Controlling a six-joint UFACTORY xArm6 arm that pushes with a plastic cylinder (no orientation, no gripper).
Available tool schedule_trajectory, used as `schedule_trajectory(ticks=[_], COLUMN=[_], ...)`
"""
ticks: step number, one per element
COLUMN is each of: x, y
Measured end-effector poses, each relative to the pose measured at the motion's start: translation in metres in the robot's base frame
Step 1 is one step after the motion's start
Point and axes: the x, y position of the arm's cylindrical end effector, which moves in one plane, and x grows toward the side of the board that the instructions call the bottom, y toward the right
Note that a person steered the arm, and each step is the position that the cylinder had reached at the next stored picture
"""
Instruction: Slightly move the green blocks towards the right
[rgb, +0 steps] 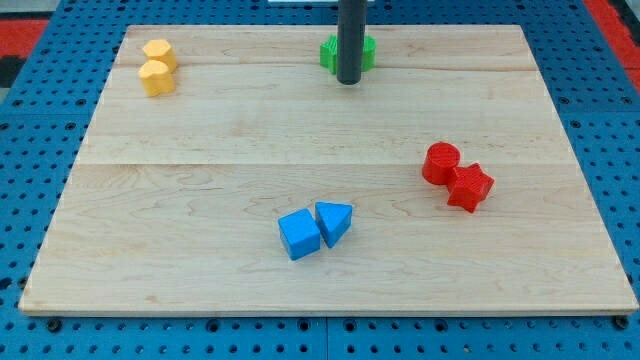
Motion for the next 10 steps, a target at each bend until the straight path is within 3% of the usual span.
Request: schedule_trajectory(ticks=[1,3,4,5,6,8,9,10], x=[0.0,-0.003,0.012,-0.026,-0.043,-0.017,-0.011,-0.01], y=[-0.009,-0.119,-0.082,-0.093,-0.031,0.001,0.074,0.004])
